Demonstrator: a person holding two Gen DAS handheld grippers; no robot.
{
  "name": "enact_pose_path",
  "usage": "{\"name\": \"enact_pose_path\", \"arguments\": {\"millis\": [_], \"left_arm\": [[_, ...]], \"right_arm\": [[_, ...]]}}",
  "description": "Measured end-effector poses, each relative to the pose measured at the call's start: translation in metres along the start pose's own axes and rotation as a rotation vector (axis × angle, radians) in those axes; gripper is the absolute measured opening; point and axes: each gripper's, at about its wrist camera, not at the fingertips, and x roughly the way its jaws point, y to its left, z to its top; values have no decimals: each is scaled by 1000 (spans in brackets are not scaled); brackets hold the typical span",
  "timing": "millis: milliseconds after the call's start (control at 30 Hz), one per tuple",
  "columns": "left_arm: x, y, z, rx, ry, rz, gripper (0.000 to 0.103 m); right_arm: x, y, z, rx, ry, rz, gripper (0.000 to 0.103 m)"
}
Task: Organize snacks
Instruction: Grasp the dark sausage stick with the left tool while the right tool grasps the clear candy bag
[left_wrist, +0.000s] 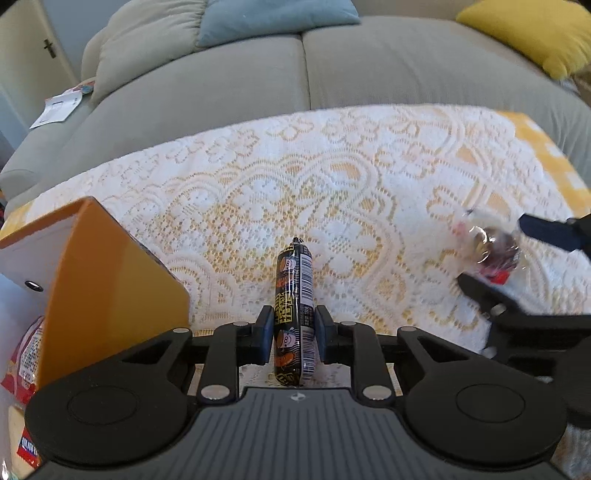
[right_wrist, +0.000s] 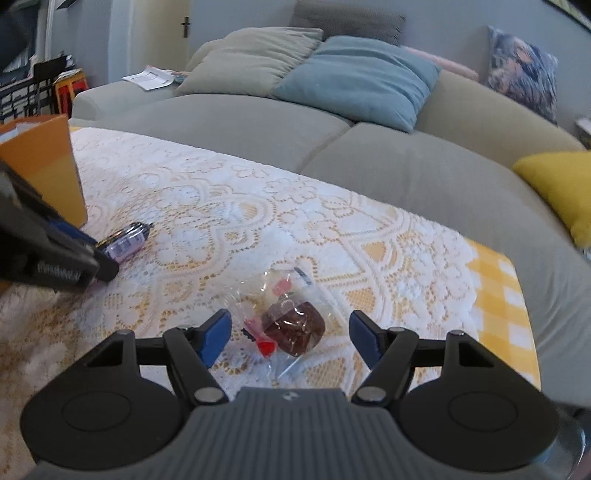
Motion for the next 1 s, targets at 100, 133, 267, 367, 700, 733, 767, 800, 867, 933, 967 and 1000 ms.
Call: {"name": "enact_pose_path", "arguments": {"millis": [100, 133, 267, 367, 700, 733, 767, 800, 867, 933, 967, 1000], "left_arm": [[-9, -7, 1, 11, -20, -37, 25], [-10, -10, 1, 22, -19, -45, 25], [-3, -20, -3, 54, 14, -45, 25], [1, -19, -5, 48, 52, -68, 26], [8, -15, 8, 29, 154, -79, 35], [9, -14, 10, 23, 161, -78, 35], [10, -14, 12, 17, 171, -81, 35], [13, -15, 14, 15, 190, -83, 35], [15, -17, 18, 20, 205, -73, 35], [16, -19, 21, 35, 215, -63, 35], [16, -21, 21, 39, 221, -59, 33], [16, -21, 22, 39, 225, -57, 31]], "right_arm": [[-2, 6, 2, -49, -21, -7, 69], [-3, 7, 3, -60, -30, -4, 69], [-1, 11, 2, -103, -37, 17, 68], [2, 11, 1, -112, -20, 26, 65], [4, 12, -1, -121, -2, 20, 64], [4, 12, -1, -119, -1, 22, 64], [4, 12, -1, -118, 0, 23, 64], [4, 12, -1, -120, 0, 25, 64], [3, 11, -1, -125, 2, 32, 64], [3, 11, -2, -130, 3, 38, 64], [3, 10, -2, -130, 4, 40, 64], [3, 9, -1, -129, 6, 42, 63]]}}
